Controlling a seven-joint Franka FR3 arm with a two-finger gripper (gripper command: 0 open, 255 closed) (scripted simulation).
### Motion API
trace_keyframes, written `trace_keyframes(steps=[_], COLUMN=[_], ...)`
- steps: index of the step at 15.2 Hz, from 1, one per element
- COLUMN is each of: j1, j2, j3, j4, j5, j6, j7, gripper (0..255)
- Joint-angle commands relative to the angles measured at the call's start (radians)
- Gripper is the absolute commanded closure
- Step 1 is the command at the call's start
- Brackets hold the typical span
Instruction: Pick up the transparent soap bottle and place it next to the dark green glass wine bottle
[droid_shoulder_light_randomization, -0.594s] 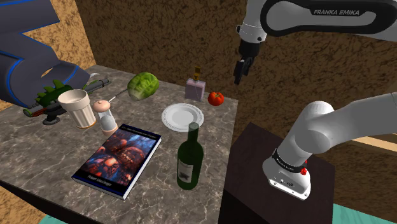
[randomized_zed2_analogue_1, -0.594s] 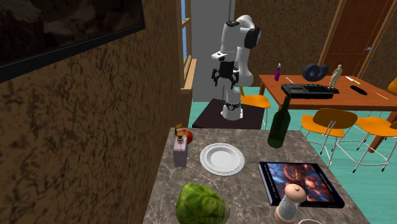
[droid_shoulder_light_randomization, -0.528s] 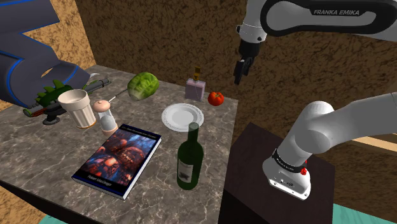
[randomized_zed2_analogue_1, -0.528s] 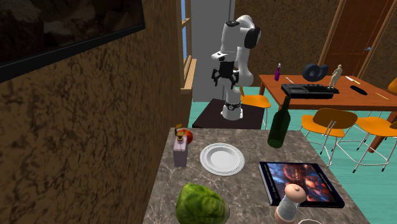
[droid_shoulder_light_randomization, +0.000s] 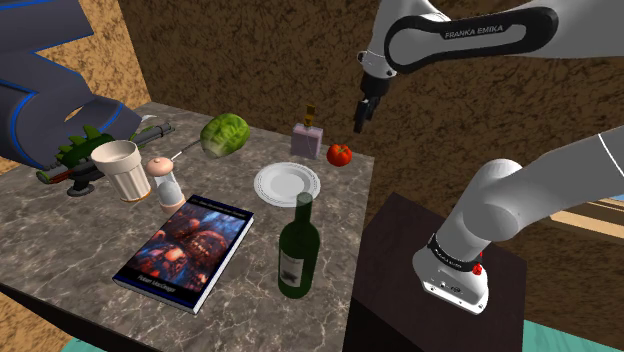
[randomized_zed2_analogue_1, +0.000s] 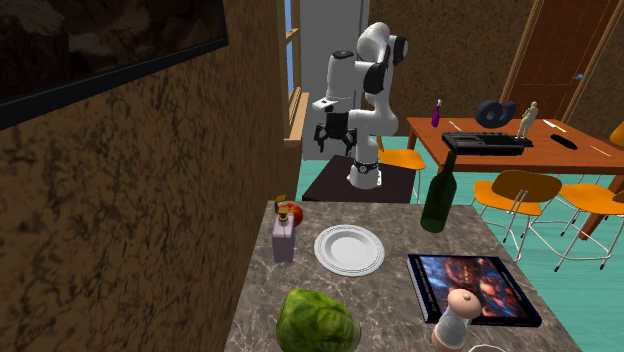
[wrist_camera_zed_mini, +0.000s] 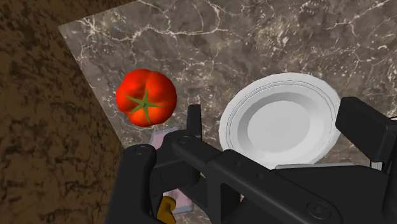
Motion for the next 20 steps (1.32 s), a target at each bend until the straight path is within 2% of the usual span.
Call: trace_keyframes(steps=[1, 6, 10, 15, 20], j1=[0.001, 0.014, 0.032, 0.045, 0.016], j2=[0.059, 0.229, 0.378, 0.575, 0.775], j3=[-0.029, -0.104, -0.158, -0.200, -0.191], j4=[-0.001, 0.046, 0.113, 0.236, 0.399], j5=[0.000, 0.030, 0.095, 0.232, 0.392], j6=[0.081, 0.248, 0.357, 0.452, 0.493], j7=[-0.045, -0.172, -0.294, -0.473, -0.654], gripper=[0, 0, 0, 0, 0])
